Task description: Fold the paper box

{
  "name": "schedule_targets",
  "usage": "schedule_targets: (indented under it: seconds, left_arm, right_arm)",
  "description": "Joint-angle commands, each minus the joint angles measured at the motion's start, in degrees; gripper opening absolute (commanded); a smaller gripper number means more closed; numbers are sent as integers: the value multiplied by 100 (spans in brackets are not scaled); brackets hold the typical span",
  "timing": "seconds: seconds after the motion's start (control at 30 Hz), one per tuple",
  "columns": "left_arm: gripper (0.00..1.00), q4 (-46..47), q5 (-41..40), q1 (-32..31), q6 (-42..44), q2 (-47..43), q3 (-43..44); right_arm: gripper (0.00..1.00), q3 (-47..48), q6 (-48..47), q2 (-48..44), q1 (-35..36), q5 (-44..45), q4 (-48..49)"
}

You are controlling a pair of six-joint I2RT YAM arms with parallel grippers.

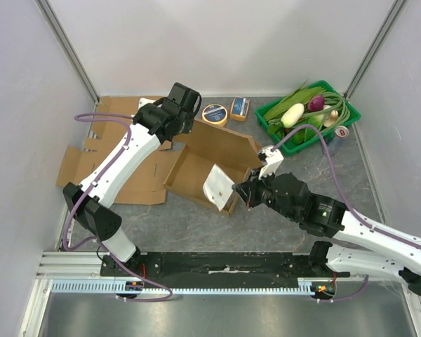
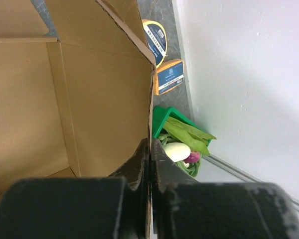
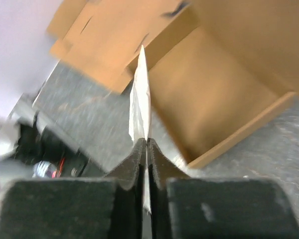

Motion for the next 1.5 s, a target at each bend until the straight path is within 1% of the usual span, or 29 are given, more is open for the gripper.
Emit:
schedule_targets:
  seconds: [0.0,0.03,0.07,0.1,0.13,0.17,0.2,0.27,0.3,0.37,0.4,0.5,0.6,0.7,0.73,0.87,0.97,1.03,1.07,1.1,1.17,1.2,1.23,1.27,1.3,1.33,1.4,1.43,1.47]
  left_arm:
    - [2,102,-187,-13,-507,-217,-49]
    - [2,102,-169,-13,-508,-217,-41]
    - [2,102,-151,-13,-499,-226,-41]
    - [2,94,-160,-13,-507,-226,-50]
    - [2,102,-160,-13,-525,-226,-58]
    - [2,102,-142,-13,-551,-217,-67]
    - [2,111,-116,-13,-560,-208,-41]
    - [2,120,-98,-13,-499,-164,-6]
    - [2,120,-72,-13,-516,-147,-6]
    - [2,120,-28,-22,-525,-85,-6]
    - [2,120,15,-22,-508,-50,20]
    - [2,129,25,-48,-472,-6,12]
    - [2,120,-37,-74,-437,-32,-32]
    - [2,146,-46,-92,-411,-68,-32]
    - [2,164,-37,-101,-385,-59,-32]
    - [2,190,-45,-101,-271,-59,-32]
    - [2,260,-54,-101,-183,-68,-23]
    - [2,409,-28,-101,-43,-41,-15]
    - [2,445,50,-101,-16,-33,-32]
    - [2,471,77,-101,28,-32,-23]
    - [2,612,95,-101,292,-67,-84]
    - [2,647,95,-101,371,-85,-120]
    - [9,673,95,-101,528,-190,-172]
    - [16,874,112,-101,643,-252,-373]
    - [25,998,130,-101,766,-348,-505]
    - [42,1208,174,-101,1228,-558,-820]
    - [58,1858,296,-101,1967,-875,-1147]
    - [71,2017,393,-83,2771,-1285,-1488]
    - [76,2497,437,-92,3319,-1533,-1700]
  right_arm:
    - [26,-688,-36,180,-81,2839,1868]
    - [28,-697,-149,504,-213,2491,2186]
    - [33,-654,-150,672,-232,2131,2338]
    - [44,-653,-158,830,-267,1962,2504]
    - [62,-549,-176,1093,-276,1925,2254]
    - [66,-444,-141,1122,-276,1968,2060]
    - [69,-503,-123,1044,-267,1978,1701]
    - [72,-897,-115,351,-276,2056,1532]
    - [72,-952,-306,-200,-276,2222,1165]
    - [73,-1013,-579,-677,-276,2486,742]
    - [74,-1022,-946,-1010,-285,2618,470]
    - [76,-988,-1370,-1320,-346,2812,196]
    - [79,-829,-1915,-1138,-748,2647,377]
    - [73,-1022,-2627,-926,-1354,1690,1273]
    - [68,-1257,-2863,-935,-1488,1174,1624]
    - [62,-1190,-2953,-261,-2076,1003,2635]
    - [57,-1216,-3032,180,-2358,521,3232]
    - [51,-1374,-2980,471,-2481,239,3647]
    - [48,-1426,-2858,646,-2613,-128,3997]
    - [39,-1427,-2805,734,-2631,-123,4052]
    - [29,-1470,-2682,806,-2728,-245,4149]
    - [21,-1593,-2637,780,-2754,-272,4211]
    - [14,-1637,-2567,744,-2807,-333,4255]
    - [0,-1664,-2514,709,-2938,-412,4246]
    - [0,-1682,-2427,692,-3026,-657,4229]
    - [0,-1673,-2426,683,-3105,-824,4098]
    - [0,-1620,-2470,630,-3369,-1298,3870]
    - [0,-1612,-2470,604,-3509,-1614,3721]
    - [0,-1585,-2426,612,-3902,-1974,3667]
